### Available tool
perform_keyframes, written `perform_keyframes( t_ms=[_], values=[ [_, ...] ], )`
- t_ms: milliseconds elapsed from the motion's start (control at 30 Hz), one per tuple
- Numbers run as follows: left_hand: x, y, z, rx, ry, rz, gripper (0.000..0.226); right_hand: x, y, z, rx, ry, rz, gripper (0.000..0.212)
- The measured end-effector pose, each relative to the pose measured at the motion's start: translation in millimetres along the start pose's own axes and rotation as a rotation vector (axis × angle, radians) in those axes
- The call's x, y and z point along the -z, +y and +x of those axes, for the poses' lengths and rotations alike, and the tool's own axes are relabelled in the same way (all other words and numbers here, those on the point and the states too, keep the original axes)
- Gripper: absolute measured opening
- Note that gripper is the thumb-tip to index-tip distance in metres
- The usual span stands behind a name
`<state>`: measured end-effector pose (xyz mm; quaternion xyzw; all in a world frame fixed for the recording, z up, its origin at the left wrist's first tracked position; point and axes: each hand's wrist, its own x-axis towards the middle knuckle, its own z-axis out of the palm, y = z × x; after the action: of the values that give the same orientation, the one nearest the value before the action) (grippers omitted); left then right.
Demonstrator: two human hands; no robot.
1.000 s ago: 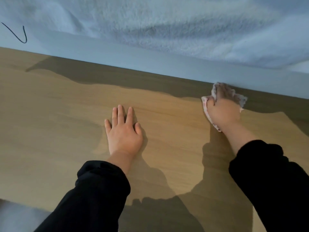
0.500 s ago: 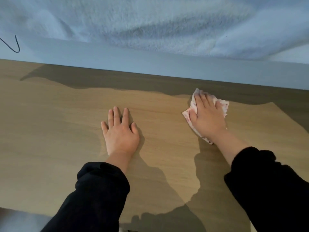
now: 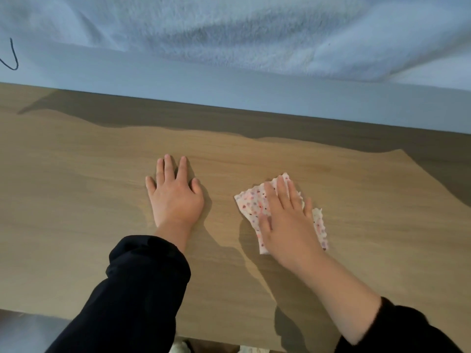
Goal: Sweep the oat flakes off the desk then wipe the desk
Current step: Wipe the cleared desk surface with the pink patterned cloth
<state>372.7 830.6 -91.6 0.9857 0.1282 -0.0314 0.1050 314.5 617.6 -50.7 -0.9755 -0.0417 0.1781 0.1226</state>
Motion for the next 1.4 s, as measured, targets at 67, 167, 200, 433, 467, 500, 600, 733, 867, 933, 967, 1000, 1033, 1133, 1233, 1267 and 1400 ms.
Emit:
perform_keyframes(
  t_ms=[67,167,200,433,467,500,600,733,867,933,967,1000,1033,1133,1233,1267,1400],
  values=[
    [0,0,0,-0.002,0.003,-0.001,0.059,-14,2,13,-0.112,0.012,-0.065,0.062],
    [0,0,1,-0.007,-0.004,0.001,0.059,-12,23,51,-0.241,0.13,-0.105,0.067],
    [-1,0,1,-0.007,-0.003,0.0,0.059,-8,26,63,-0.258,0.143,-0.094,0.068],
    [-1,0,0,-0.015,0.013,-0.021,0.059,-33,-5,17,0.402,0.059,-0.212,0.067],
    [-1,0,0,-0.019,0.013,-0.023,0.059,-37,4,5,0.483,0.051,-0.227,0.067],
    [-1,0,0,-0.023,0.013,-0.026,0.059,-36,17,1,0.516,0.047,-0.259,0.066],
    [1,-2,2,-0.03,0.009,-0.052,0.06,-19,59,22,0.281,0.138,-0.323,0.067],
    [4,-7,-1,-0.071,0.081,-0.287,0.049,-13,45,37,-0.147,0.126,-0.175,0.064],
    [12,-24,-8,-0.093,-0.016,-0.578,0.046,-53,-24,-19,0.153,0.091,-0.216,0.073],
    [16,-24,-31,-0.098,-0.116,-0.577,0.051,-70,-29,-62,0.312,0.061,-0.228,0.072],
    [14,-22,-51,-0.131,-0.156,-0.493,0.054,-76,-20,-80,0.349,0.058,-0.233,0.07],
    [11,-20,-74,-0.172,-0.179,-0.398,0.057,-79,-8,-94,0.34,0.059,-0.244,0.069],
    [8,-18,-98,-0.212,-0.178,-0.318,0.058,-80,8,-104,0.294,0.064,-0.245,0.069],
    [-4,-17,-143,-0.286,-0.134,-0.103,0.058,-65,49,-103,0.024,0.107,-0.201,0.071],
    [-8,-14,-146,-0.28,-0.101,-0.003,0.061,-55,41,-74,-0.212,0.15,-0.147,0.067],
    [-10,-13,-144,-0.285,-0.096,0.024,0.063,-56,29,-64,-0.252,0.164,-0.12,0.065],
    [-10,-13,-146,-0.304,-0.109,0.045,0.063,-76,-21,-74,-0.065,0.135,-0.13,0.064]
  ],
)
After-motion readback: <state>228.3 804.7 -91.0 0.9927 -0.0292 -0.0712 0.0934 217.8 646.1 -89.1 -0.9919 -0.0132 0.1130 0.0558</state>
